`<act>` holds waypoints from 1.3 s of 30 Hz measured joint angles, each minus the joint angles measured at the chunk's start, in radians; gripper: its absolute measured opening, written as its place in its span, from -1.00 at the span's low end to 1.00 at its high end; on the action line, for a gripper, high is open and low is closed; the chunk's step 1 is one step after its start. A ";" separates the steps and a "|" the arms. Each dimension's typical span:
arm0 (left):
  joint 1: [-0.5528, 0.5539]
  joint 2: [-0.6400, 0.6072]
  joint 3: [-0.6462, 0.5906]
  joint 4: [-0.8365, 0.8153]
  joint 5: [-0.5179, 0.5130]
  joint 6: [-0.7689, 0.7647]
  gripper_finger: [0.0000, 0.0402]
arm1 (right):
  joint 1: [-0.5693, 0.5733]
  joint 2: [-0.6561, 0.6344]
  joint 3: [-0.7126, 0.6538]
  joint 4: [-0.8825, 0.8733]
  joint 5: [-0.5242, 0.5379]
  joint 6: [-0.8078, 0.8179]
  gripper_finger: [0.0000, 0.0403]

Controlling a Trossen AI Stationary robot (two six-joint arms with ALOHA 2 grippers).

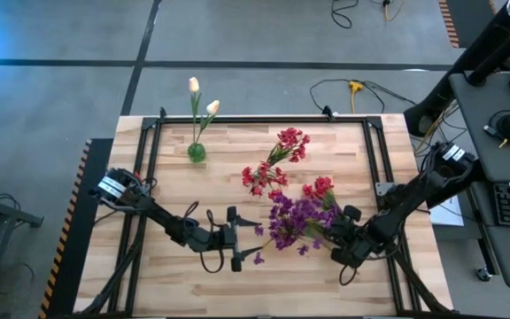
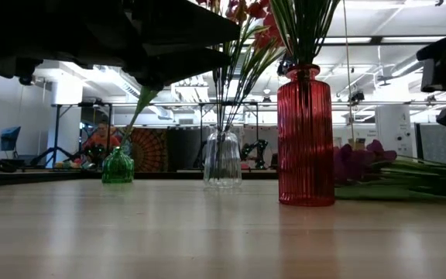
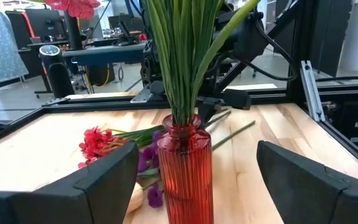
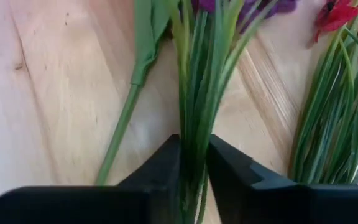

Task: Sort flowers into vase by color
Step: Put the violet flowers into the red vase

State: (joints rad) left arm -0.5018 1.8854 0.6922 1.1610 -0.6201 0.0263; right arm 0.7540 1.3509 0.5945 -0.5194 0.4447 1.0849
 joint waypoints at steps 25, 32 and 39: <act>0.000 -0.001 0.000 0.009 0.000 0.002 0.53 | 0.176 -0.397 0.017 -0.255 0.319 0.332 -0.91; 0.000 -0.001 0.000 0.019 0.000 0.012 0.53 | 0.175 -0.426 0.056 -0.363 0.681 0.374 -0.91; 0.000 -0.001 0.000 0.021 0.000 0.013 0.53 | 0.113 -0.427 0.161 -0.519 0.836 0.349 -0.91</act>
State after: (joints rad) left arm -0.5018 1.8843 0.6922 1.1824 -0.6201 0.0391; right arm 0.8674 0.9237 0.7560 -1.0387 1.2806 1.4338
